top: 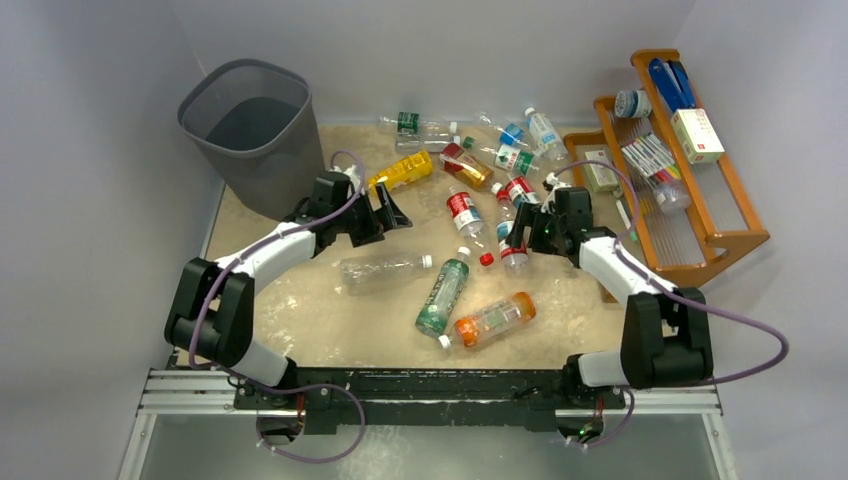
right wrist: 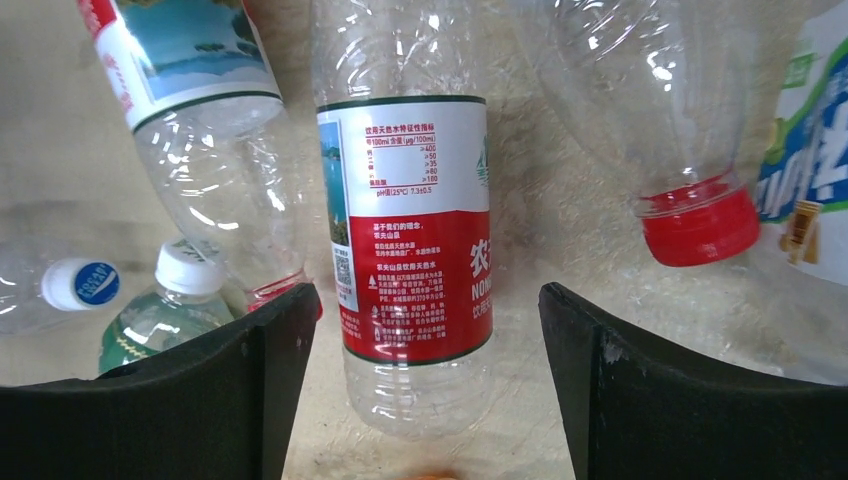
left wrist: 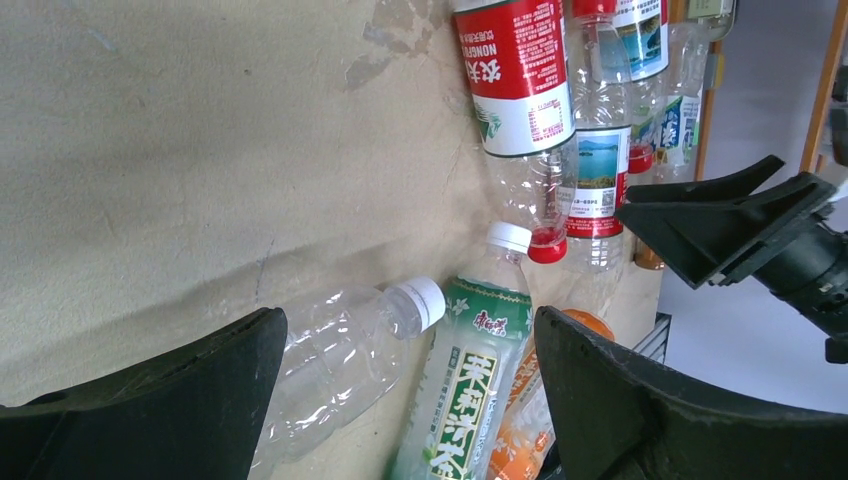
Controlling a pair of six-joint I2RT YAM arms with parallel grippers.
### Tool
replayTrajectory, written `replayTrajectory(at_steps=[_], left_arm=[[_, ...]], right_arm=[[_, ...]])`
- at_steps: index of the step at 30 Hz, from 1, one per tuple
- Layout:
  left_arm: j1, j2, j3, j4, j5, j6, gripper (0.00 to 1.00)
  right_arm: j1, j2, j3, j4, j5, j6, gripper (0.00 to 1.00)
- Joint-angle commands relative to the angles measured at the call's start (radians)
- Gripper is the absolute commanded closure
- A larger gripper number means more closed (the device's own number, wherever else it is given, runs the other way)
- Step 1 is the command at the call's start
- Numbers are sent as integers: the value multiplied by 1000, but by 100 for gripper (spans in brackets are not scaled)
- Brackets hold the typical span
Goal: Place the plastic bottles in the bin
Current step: Pick up the plastic bottle at the center of the board.
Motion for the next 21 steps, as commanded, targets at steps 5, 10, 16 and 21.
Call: replayTrajectory(at_steps=[5, 10, 16, 21], left_arm=[[3, -34, 41, -33, -31, -15, 6], [33, -33, -19, 94, 73, -79, 6], [23, -62, 17, 22, 39, -16, 6], [10, -93, 15, 32, 46, -21, 6]], right_arm=[[45, 74, 41, 54, 20, -7, 20], [77, 104, 44, 53, 64, -4, 25], [88, 136, 52, 48, 77, -5, 41], [92, 102, 83, 19, 72, -10, 57]])
